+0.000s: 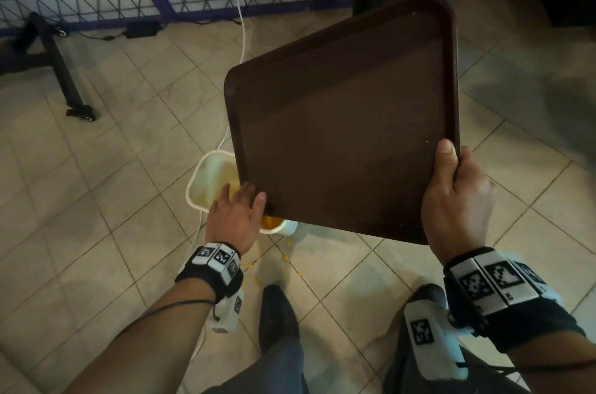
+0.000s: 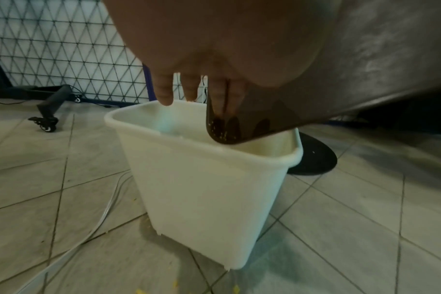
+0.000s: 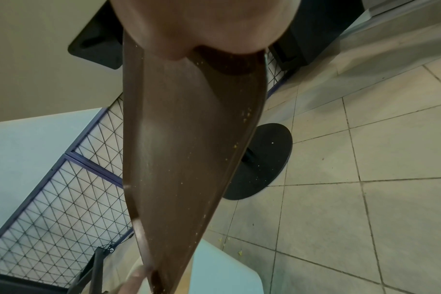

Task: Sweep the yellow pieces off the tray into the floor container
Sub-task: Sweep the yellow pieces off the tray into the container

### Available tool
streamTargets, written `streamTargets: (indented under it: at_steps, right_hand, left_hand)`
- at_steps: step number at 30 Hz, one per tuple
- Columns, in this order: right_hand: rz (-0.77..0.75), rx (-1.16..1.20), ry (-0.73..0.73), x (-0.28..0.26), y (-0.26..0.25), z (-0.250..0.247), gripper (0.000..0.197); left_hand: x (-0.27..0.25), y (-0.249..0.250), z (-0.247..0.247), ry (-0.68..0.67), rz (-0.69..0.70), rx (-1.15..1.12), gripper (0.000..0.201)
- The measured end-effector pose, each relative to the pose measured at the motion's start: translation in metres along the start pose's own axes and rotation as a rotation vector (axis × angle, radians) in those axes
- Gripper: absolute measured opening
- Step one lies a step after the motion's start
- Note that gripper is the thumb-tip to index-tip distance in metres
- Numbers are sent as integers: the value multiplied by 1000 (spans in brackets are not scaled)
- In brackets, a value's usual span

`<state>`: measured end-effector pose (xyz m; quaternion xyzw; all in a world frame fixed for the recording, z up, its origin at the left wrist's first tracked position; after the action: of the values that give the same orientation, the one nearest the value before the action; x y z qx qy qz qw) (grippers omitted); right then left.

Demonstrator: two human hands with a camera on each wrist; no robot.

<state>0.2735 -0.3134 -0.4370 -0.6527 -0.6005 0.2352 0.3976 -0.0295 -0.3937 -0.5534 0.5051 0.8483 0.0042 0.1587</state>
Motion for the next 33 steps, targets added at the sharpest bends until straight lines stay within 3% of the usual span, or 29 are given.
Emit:
streamTargets:
  at_steps: [3,9,11,15,19,22,24,26,29,33]
  right_hand:
    - [6,-4,-4,-1,-1,1,52]
    - [21,-2,21,0,-5,1,50]
    - [11,-8,22,0,-5,-1,49]
    - [-1,-21,19,0,-3,-3,48]
    - [16,-24,28,1,-3,0,50]
    - [15,-22,26,1,-5,-1,48]
    - [12,-26,15,1,-6,-2,47]
    - [21,-16,11,1,-5,-4,46]
    - [11,-5,12,1,-5,-5,45]
    - [0,-17,19,2,-7,-2,45]
  left_hand:
    - [15,6,-8,1,-40,0,67]
    - [-11,-1,13,-256,-27,178,66]
    - [-21,-5,10,-233,-4,184,58]
    - [-10,-10,-8,4,31,121,48]
    - [7,-7,-9,-129,58,193,63]
    - [2,-9,2,-223,89,301,60]
    - [-5,-13,4,-207,102,331,46]
    - [-8,-15,1,-98,93,247,39]
    - [-4,-15,-4,35,120,125,50]
    - [-1,-6,0,-112,108,258,72]
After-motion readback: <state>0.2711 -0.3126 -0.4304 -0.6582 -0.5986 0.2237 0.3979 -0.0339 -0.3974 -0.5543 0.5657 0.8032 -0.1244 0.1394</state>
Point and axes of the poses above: each hand's wrist, its own x-axis towards the middle knuckle, its own z-axis out of the palm, y = z × x, the point moved 1 cm from there along x, towards the middle knuckle, and after that the axes turned 6 degrees about -z, right-handed, at the moved point
